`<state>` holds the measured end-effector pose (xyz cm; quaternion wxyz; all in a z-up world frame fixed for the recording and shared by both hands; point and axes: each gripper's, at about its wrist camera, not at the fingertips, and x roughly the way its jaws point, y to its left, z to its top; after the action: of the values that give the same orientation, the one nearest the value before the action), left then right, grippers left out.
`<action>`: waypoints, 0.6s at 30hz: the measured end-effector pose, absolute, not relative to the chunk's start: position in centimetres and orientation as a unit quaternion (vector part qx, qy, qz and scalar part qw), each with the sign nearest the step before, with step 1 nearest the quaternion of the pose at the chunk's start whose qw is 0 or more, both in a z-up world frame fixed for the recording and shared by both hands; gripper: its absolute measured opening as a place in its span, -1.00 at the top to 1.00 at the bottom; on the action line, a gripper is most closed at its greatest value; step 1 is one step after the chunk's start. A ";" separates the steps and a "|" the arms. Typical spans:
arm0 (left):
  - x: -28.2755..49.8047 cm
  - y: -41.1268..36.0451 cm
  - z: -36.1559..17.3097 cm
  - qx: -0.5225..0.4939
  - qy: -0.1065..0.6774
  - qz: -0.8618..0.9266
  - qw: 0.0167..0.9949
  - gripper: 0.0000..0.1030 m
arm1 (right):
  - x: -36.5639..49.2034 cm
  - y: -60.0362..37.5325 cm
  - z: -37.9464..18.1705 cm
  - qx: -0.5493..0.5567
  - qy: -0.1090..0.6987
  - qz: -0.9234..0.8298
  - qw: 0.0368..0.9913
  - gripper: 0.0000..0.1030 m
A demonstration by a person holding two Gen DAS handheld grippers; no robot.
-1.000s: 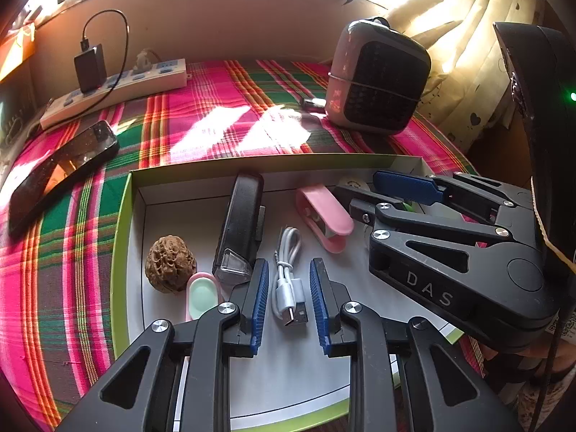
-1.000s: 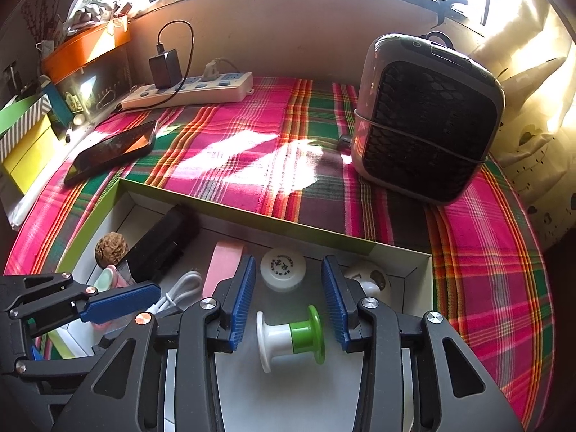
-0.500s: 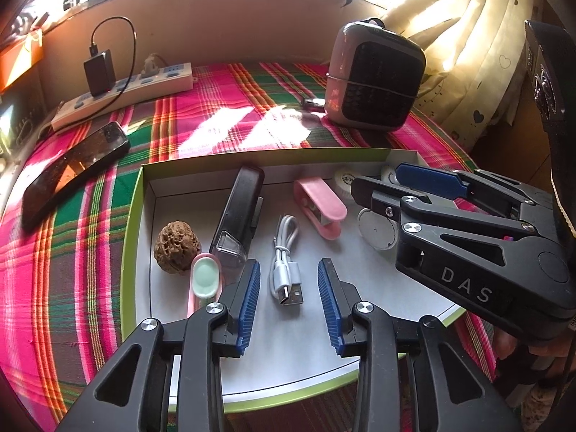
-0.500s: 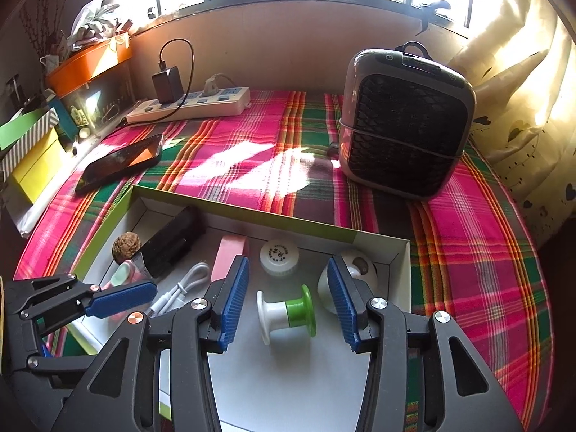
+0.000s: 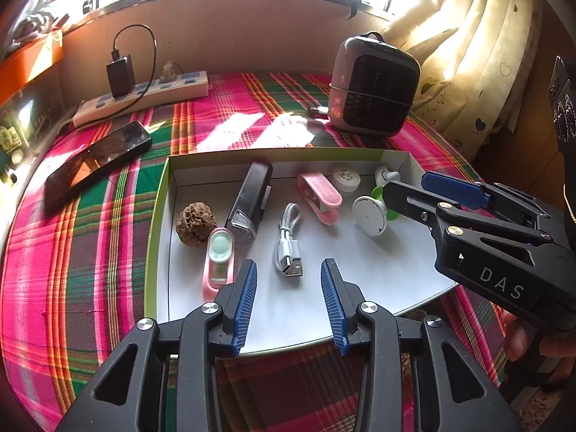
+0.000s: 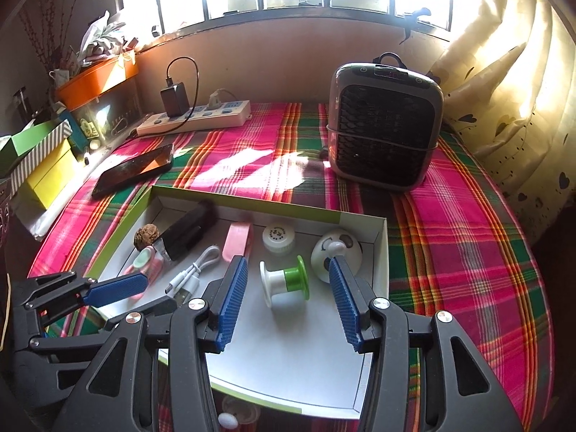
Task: Organize objects
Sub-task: 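Withdraw both tools from the tray toward the walnut and white knob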
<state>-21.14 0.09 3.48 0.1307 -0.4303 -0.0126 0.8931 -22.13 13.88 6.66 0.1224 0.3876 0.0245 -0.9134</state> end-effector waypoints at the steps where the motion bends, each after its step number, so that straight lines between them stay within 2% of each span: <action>1: -20.9 0.0 3.6 -0.428 -0.014 0.894 0.130 0.32 | -21.9 14.0 6.7 0.386 0.023 -0.914 0.121 0.05; 12: -17.5 -0.7 4.6 -0.402 -0.015 0.907 0.126 0.32 | -18.5 15.7 7.1 0.368 0.010 -0.922 0.116 0.04; 14: -16.9 -0.7 4.8 -0.399 -0.023 0.907 0.136 0.32 | -18.0 16.0 7.2 0.365 0.009 -0.924 0.116 -0.04; 18: -15.6 -0.2 5.0 -0.395 -0.020 0.906 0.154 0.32 | -16.7 16.4 7.2 0.359 0.017 -0.926 0.116 -0.06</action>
<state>-15.64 -0.21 4.97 0.1539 -0.3948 -0.0196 0.9056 -16.65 16.37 7.23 0.1163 0.3590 0.0170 -0.9259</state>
